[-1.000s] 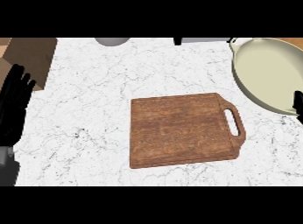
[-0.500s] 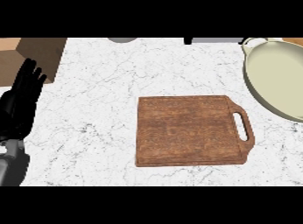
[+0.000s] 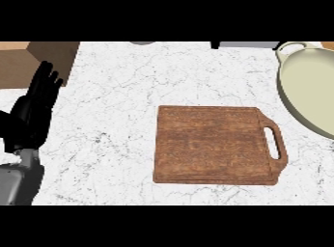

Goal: Pick the pear from the cutting board and place it in the pot

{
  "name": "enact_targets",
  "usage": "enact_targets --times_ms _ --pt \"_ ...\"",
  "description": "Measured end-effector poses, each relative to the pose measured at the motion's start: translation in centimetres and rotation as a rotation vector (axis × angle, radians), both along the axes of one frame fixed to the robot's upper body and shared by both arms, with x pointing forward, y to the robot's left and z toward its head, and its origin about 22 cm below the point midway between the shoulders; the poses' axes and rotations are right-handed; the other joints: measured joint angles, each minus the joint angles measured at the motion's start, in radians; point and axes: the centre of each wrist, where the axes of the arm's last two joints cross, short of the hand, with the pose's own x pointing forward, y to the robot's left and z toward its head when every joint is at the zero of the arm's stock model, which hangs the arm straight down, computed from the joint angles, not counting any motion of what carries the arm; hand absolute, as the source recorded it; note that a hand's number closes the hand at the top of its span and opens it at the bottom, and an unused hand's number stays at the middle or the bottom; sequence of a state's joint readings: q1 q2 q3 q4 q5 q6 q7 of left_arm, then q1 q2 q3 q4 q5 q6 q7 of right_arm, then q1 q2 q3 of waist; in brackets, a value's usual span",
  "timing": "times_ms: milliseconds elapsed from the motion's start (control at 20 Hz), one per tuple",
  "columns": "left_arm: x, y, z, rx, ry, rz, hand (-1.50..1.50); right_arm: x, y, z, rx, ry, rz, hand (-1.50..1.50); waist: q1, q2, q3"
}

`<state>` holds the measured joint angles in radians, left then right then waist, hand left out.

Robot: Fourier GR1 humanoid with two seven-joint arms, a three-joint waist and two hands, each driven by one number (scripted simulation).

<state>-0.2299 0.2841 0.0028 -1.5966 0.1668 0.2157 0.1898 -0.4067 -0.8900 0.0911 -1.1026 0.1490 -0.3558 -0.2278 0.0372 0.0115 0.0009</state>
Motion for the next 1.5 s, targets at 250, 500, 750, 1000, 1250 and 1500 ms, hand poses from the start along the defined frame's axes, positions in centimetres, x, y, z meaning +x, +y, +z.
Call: enact_targets --times_ms 250,500,750,1000,1250,1500 --pt "0.1 -0.5 0.3 0.005 0.002 0.000 0.00 2.4 -0.9 -3.2 -0.057 0.037 -0.025 1.50 0.005 0.001 0.001" --pt "0.1 0.2 0.1 0.001 -0.004 -0.009 0.00 3.8 -1.5 -5.3 0.039 0.148 -0.038 -1.50 0.014 0.005 0.002" --pt "0.4 -0.1 0.1 -0.004 -0.005 -0.013 0.00 4.6 -1.4 -6.2 0.165 0.249 0.053 -1.50 0.016 0.007 0.003" --pt "0.2 -0.3 0.4 -0.004 -0.006 -0.019 0.00 4.9 -1.2 -7.0 0.368 0.227 0.169 -1.50 0.016 0.008 0.005" --pt "-0.1 0.1 0.6 0.002 -0.007 -0.014 0.00 4.6 -2.7 -6.4 0.577 0.130 0.222 -1.50 0.010 0.006 0.004" --pt "-0.5 0.3 0.5 -0.001 -0.008 -0.015 0.00 2.7 -6.3 -4.9 0.709 0.066 0.231 -1.50 0.012 0.009 0.005"
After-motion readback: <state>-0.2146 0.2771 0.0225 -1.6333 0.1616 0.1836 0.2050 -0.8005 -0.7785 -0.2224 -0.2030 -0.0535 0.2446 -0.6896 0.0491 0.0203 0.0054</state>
